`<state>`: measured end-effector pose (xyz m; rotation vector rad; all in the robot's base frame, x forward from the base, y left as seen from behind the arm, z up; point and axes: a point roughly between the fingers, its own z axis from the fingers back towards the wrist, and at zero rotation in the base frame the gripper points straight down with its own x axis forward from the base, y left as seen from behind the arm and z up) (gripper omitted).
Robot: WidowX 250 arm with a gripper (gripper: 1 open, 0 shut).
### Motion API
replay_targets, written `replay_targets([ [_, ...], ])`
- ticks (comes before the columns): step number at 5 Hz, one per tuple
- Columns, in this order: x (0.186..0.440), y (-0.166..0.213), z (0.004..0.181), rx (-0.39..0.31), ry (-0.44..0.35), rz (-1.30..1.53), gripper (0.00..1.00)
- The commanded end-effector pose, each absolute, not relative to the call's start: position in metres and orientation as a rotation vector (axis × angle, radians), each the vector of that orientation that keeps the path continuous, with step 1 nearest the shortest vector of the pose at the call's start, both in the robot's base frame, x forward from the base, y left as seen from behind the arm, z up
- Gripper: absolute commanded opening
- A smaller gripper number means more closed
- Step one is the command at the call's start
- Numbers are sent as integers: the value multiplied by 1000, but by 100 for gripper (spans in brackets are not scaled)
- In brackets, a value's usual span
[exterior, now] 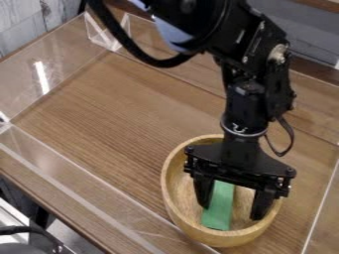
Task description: Remove the green block from inside the brown bowl and put it on the table
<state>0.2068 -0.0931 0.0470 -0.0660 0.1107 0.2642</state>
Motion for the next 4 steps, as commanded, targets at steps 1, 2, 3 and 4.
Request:
replay_targets([
  [1, 213, -93, 52, -83, 83, 275, 100],
  [2, 213, -92, 52, -82, 85, 277, 100],
  [3, 214, -92, 44, -83, 83, 281, 100],
  [4, 214, -91, 36, -83, 80, 284, 100],
])
